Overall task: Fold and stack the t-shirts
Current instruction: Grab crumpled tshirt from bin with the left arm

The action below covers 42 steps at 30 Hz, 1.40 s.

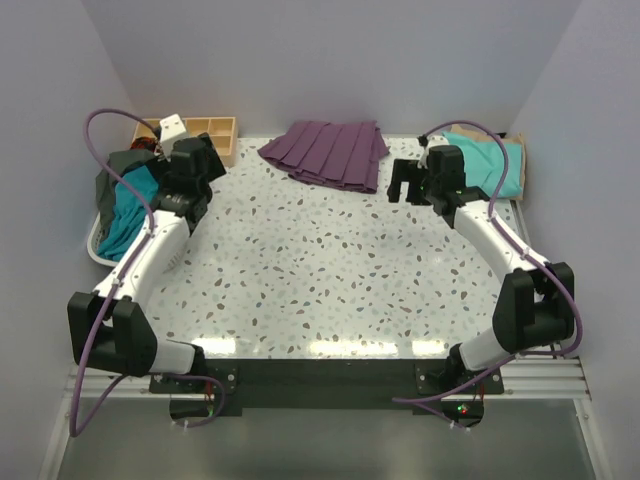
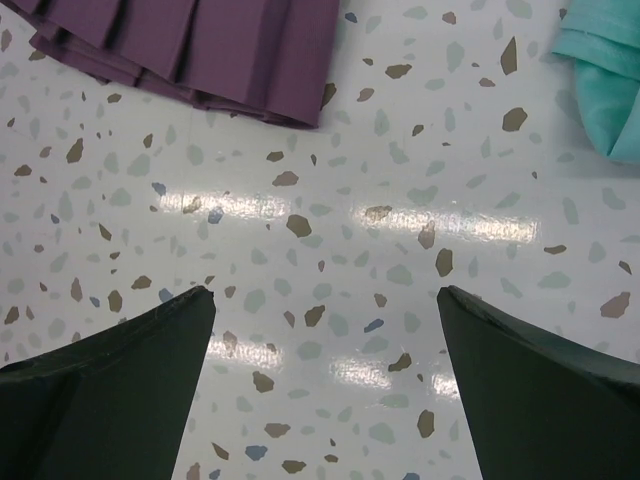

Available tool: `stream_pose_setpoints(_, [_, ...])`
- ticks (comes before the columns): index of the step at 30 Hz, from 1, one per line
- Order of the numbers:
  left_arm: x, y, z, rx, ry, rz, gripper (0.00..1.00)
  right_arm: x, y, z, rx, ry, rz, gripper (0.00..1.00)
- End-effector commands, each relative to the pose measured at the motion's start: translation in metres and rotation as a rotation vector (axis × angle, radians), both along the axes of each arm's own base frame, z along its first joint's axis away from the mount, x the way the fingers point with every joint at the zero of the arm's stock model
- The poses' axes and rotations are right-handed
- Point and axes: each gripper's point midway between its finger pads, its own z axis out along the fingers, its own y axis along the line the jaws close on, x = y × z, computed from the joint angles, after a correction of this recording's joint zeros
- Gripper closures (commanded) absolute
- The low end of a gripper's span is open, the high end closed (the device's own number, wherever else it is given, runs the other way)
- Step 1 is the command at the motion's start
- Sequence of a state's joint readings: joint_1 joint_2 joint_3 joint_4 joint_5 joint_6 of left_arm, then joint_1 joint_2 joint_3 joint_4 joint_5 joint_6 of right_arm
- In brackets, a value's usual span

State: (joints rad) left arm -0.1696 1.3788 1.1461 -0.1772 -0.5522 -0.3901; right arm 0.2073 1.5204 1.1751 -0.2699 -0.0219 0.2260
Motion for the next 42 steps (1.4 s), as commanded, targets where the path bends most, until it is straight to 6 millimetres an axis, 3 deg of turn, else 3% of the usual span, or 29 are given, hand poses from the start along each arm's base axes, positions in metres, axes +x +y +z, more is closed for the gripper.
stream_pose_setpoints(1, [-0.008,0.034,0.022,0.014,-0.066,0.211,0.00,0.002,0.003,0.007,-0.007,-0.010,0.026,0.01])
stream_pose_setpoints(5, [-0.021,0.061,0.011,0.081,-0.055,0.377,0.00,0.003,0.007,-0.001,0.009,0.006,0.037,0.01])
stream_pose_setpoints(7, [-0.020,0.086,0.012,-0.004,-0.063,0.461,0.00,0.004,0.010,-0.007,0.024,0.022,0.043,0.01])
stream_pose_setpoints(8, [-0.018,0.087,-0.009,-0.041,0.015,0.435,0.00,0.005,0.012,-0.007,0.029,0.028,0.050,0.01])
stream_pose_setpoints(9, [-0.018,0.105,-0.014,-0.060,0.027,0.461,0.00,0.006,0.013,-0.011,0.029,0.044,0.051,0.01])
stream_pose_setpoints(10, [-0.017,0.110,-0.022,-0.063,0.051,0.456,0.11,0.003,0.011,-0.014,0.020,0.064,0.047,0.01])
stream_pose_setpoints(12, [-0.018,0.121,-0.037,-0.063,0.082,0.483,0.17,0.003,0.003,-0.016,-0.010,0.067,0.018,0.01])
stream_pose_setpoints(14, [-0.026,0.129,-0.052,-0.048,0.121,0.533,0.19,0.000,0.000,-0.016,-0.022,0.053,0.007,0.01])
stream_pose_setpoints(19, [-0.037,0.146,-0.068,-0.001,0.185,0.635,0.14,-0.001,0.000,-0.008,-0.016,0.040,0.010,0.01])
stream_pose_setpoints(33, [-0.054,0.191,-0.135,-0.017,0.381,0.714,0.14,-0.003,0.012,-0.016,0.048,0.052,0.038,0.01])
stream_pose_setpoints(36, [-0.052,0.193,-0.146,-0.015,0.406,0.709,0.14,-0.002,0.013,-0.019,0.052,0.064,0.041,0.01])
stream_pose_setpoints(39, [-0.048,0.193,-0.151,-0.016,0.417,0.690,0.24,0.000,0.015,-0.021,0.058,0.069,0.043,0.01])
stream_pose_setpoints(42, [-0.043,0.190,-0.150,-0.035,0.408,0.663,0.62,0.001,0.017,-0.026,0.063,0.081,0.048,0.01])
